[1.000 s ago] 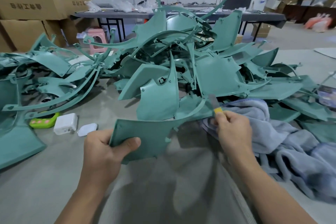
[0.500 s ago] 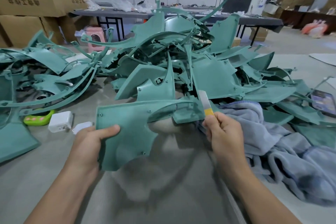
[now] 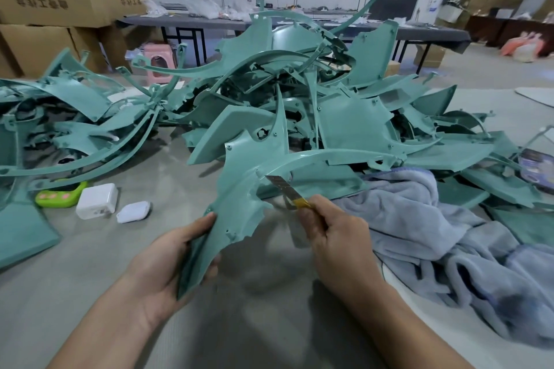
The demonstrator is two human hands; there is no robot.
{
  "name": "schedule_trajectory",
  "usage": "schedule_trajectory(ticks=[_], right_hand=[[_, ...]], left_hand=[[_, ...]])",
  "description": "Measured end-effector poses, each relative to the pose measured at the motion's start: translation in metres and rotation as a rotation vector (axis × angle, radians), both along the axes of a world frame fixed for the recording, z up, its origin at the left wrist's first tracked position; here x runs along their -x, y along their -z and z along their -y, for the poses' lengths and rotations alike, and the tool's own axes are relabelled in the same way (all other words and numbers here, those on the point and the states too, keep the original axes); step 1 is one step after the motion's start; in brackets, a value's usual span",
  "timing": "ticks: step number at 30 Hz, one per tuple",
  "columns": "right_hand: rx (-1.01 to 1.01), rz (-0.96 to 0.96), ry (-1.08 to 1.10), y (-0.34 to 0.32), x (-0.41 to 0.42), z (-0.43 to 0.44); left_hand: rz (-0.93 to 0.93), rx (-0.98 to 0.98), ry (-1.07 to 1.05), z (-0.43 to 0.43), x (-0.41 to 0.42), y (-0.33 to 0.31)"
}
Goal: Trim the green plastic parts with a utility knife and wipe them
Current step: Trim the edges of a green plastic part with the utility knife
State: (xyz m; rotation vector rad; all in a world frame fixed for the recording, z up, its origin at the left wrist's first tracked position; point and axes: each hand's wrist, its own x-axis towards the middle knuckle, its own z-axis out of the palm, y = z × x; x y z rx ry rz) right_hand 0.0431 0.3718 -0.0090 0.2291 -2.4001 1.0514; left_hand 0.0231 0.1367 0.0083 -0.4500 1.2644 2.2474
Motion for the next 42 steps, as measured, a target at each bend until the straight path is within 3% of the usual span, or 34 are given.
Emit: schedule_trajectory(ticks=[11,18,21,24,26,31,33,37,39,42], right_hand=[[-0.016,-0.094,0.041,-0.002,0.002,0.001],[0.203,-0.152,0.445,-0.006,0.007,-0.021],[0.139,-0.17,0.188,-0.005,-0.002,-0.014],[-0.109,-0.072,0.024,-0.001,-0.003,0.001],[-0.14,-0.132,0.128,-0.002,0.003,0.0],[0.169,-0.131,0.494,-0.01,0.008,-0.027],[0.143,-0.191,0.463,-0.009,0.004,-0.029],[-0.118,-0.248,0.206,-0.003,-0.001,-0.01],[-0.121,-0.239,0.309,-0.005,0.005,-0.009],[0.076,-0.175,0.532,-0.012,0.008,-0.026]], left_hand=[[0.119,0.047,0.181,-0.008,-0.001,0.006],[0.121,0.071,0.147,-0.011,0.002,0.002],[0.118,0.054,0.118,-0.011,0.0,0.002],[0.108,0.017,0.123,-0.011,-0.004,0.0],[0.106,0.005,0.136,-0.011,-0.006,-0.001],[0.099,0.041,0.122,-0.012,-0.005,-0.003],[0.095,0.04,0.117,-0.012,-0.005,-0.004],[0.087,0.038,0.128,-0.011,-0.008,-0.004],[0.094,0.04,0.129,-0.01,-0.007,-0.003],[0.1,0.066,0.109,-0.008,-0.003,0.0]])
